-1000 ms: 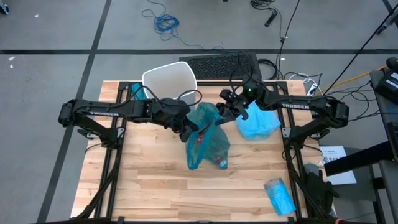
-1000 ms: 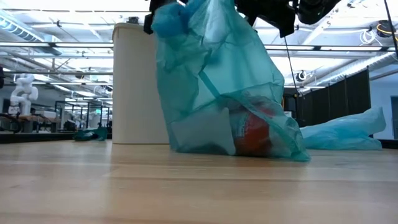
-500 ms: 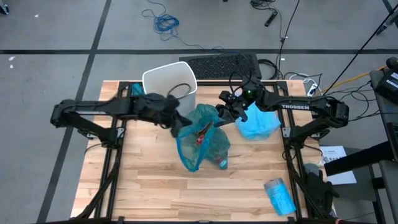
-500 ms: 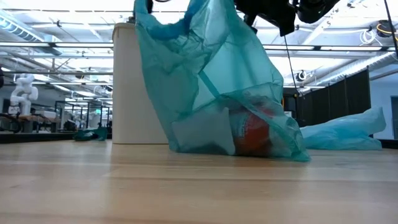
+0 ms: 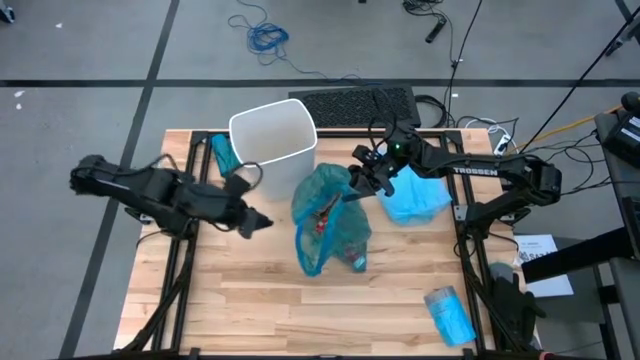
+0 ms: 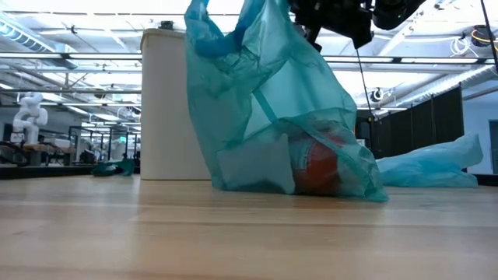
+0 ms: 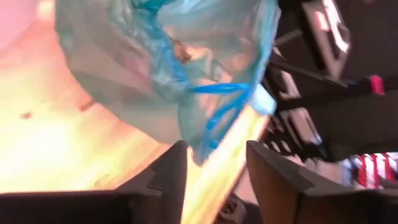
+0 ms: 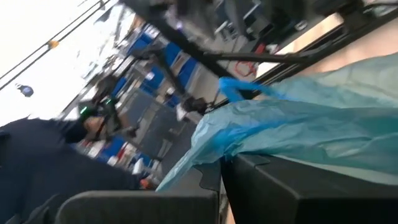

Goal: Place trash/remove bag and relplace
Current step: Close the blue trash bag

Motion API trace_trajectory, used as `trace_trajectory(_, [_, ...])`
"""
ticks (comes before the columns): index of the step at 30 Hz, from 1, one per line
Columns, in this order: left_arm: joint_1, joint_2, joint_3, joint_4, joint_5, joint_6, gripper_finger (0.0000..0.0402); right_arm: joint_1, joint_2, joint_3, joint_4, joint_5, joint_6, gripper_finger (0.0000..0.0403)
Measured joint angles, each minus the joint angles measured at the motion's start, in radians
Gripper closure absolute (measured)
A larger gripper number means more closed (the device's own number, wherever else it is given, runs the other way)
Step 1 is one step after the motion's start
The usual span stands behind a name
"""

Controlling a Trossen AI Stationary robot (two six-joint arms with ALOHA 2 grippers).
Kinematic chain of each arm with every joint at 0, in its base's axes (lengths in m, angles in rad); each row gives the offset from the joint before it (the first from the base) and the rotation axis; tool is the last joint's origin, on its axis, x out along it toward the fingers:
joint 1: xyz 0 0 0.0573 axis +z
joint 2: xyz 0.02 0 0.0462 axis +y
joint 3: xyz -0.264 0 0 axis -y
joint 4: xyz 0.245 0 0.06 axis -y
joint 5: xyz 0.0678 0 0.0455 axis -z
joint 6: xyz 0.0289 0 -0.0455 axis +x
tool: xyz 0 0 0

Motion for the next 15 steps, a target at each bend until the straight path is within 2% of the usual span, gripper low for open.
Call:
trace_trajectory(3, [-0.019,0.06,0.0,0.019,-0.087,-0.002,0.022,-0.01,0.0,0.0,-0.003,0.063,-0.002,0.0403])
trace_trajectory(7, [-0.03,0.141,-0.002,0.092,-0.112,0.061,0.0217,-0.013,0.0,0.0,-0.004,0.129,0.004,0.0403])
trace_trajectory(11, [-0.04,0.189,-0.002,0.145,-0.114,0.139,0.0217,-0.012,0.0,0.0,-0.004,0.122,0.015,0.0403])
trace_trajectory(15, [-0.04,0.203,-0.002,0.217,-0.171,0.252,0.0217,-0.011,0.0,0.0,-0.005,0.082,0.023,0.0403])
